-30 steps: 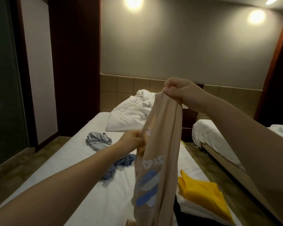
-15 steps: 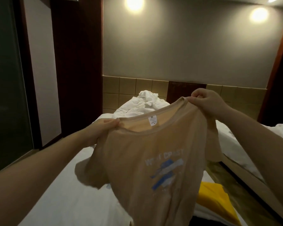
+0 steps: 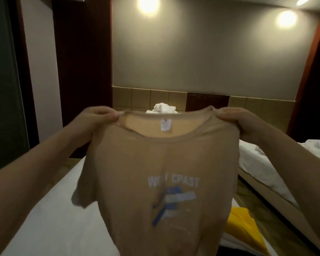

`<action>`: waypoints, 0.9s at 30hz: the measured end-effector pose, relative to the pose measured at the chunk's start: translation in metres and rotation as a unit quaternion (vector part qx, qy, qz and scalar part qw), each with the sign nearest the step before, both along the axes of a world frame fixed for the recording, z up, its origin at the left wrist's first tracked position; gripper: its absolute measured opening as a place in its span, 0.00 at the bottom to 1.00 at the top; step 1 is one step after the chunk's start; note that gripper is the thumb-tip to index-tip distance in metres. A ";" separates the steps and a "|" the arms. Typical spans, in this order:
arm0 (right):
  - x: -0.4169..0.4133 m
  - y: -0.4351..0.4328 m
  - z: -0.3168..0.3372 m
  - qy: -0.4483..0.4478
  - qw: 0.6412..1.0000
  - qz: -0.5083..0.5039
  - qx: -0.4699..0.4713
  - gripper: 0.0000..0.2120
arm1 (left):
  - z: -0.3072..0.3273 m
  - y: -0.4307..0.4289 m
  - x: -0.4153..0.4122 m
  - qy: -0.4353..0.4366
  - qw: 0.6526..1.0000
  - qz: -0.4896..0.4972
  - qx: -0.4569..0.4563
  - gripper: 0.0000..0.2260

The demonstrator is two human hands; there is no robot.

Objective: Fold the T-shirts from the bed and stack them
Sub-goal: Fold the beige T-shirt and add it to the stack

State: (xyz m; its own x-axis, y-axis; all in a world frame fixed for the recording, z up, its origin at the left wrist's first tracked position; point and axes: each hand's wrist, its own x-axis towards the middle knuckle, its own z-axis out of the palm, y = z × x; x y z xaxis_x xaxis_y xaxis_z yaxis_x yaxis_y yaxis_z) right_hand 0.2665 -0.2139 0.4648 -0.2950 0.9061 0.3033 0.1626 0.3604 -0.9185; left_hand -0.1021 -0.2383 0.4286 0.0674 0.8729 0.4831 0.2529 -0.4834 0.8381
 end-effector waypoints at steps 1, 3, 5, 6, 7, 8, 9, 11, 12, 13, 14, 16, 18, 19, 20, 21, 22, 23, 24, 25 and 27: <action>-0.005 -0.001 0.003 0.052 0.999 0.005 0.003 0.06 | 0.004 0.002 0.005 0.004 0.999 0.041 0.025 0.06; -0.019 0.003 0.002 0.034 0.998 -0.040 0.031 0.06 | 0.004 0.005 0.016 0.097 0.985 0.133 0.054 0.07; -0.033 0.007 -0.004 -0.080 0.981 -0.134 0.112 0.08 | 0.000 0.008 0.020 0.102 0.971 0.195 0.089 0.11; -0.036 0.010 -0.004 -0.076 0.972 -0.168 0.145 0.09 | 0.002 0.007 0.019 0.062 0.972 0.198 0.108 0.12; -0.038 0.009 -0.002 -0.031 0.971 -0.180 0.155 0.10 | 0.006 0.005 0.018 0.033 0.974 0.190 0.122 0.12; -0.039 0.008 0.001 0.027 0.972 -0.176 0.152 0.10 | 0.011 0.003 0.016 0.039 0.976 0.177 0.118 0.12; -0.039 0.007 0.004 0.060 0.974 -0.166 0.141 0.10 | 0.016 0.000 0.014 0.077 0.979 0.162 0.100 0.12; -0.040 0.005 0.005 0.058 0.982 -0.150 0.103 0.09 | 0.021 -0.004 0.007 0.166 0.973 0.147 0.063 0.12; -0.041 0.004 0.003 0.048 0.984 -0.146 0.087 0.09 | 0.023 -0.005 0.002 0.184 0.968 0.158 0.061 0.12; -0.042 0.003 -0.002 0.046 0.985 -0.144 0.080 0.09 | 0.026 -0.007 -0.003 0.182 0.967 0.170 0.061 0.12; -0.044 0.003 -0.008 0.050 0.984 -0.147 0.083 0.10 | 0.026 -0.010 -0.007 0.172 0.966 0.181 0.060 0.12; -0.047 0.000 -0.020 0.066 0.978 -0.170 0.101 0.10 | 0.021 -0.014 -0.010 0.189 0.956 0.212 0.072 0.12; -0.051 -0.002 -0.033 0.109 0.966 -0.208 0.107 0.08 | 0.011 -0.019 -0.001 0.205 0.948 0.227 0.089 0.12; -0.055 -0.004 -0.039 0.128 0.961 -0.222 0.102 0.08 | 0.006 -0.026 0.006 0.169 0.959 0.210 0.090 0.12; -0.061 -0.006 -0.045 0.136 0.959 -0.230 0.094 0.08 | 0.003 -0.034 0.015 0.096 0.979 0.168 0.069 0.12; -0.067 -0.010 -0.051 0.137 0.961 -0.229 0.081 0.08 | -0.001 -0.044 0.024 0.014 0.993 0.109 0.034 0.11; -0.073 -0.015 -0.059 0.136 0.964 -0.220 0.065 0.07 | -0.006 -0.054 0.033 -0.052 0.997 0.053 -0.015 0.10; -0.078 -0.022 -0.069 0.135 0.968 -0.205 0.045 0.04 | -0.015 -0.062 0.042 -0.105 0.992 0.012 -0.065 0.10; -0.085 -0.031 -0.079 0.146 0.972 -0.183 0.022 0.04 | -0.027 -0.067 0.050 -0.146 0.984 -0.007 -0.104 0.10; -0.091 -0.041 -0.091 0.162 0.974 -0.157 -0.010 0.07 | -0.043 -0.068 0.058 -0.189 0.973 -0.002 -0.132 0.09; -0.105 -0.061 -0.116 0.184 0.974 -0.111 -0.072 0.10 | -0.072 -0.072 0.076 -0.270 0.946 0.074 -0.162 0.07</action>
State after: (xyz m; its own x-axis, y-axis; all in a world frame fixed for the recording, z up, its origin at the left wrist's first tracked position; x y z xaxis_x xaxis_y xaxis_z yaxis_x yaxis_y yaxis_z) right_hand 0.1618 -0.2748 0.3485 0.0184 0.9761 0.2166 -0.1282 0.2172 -0.9677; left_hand -0.0265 -0.3107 0.3562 -0.2476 0.9618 0.1168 -0.2097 -0.1710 0.9627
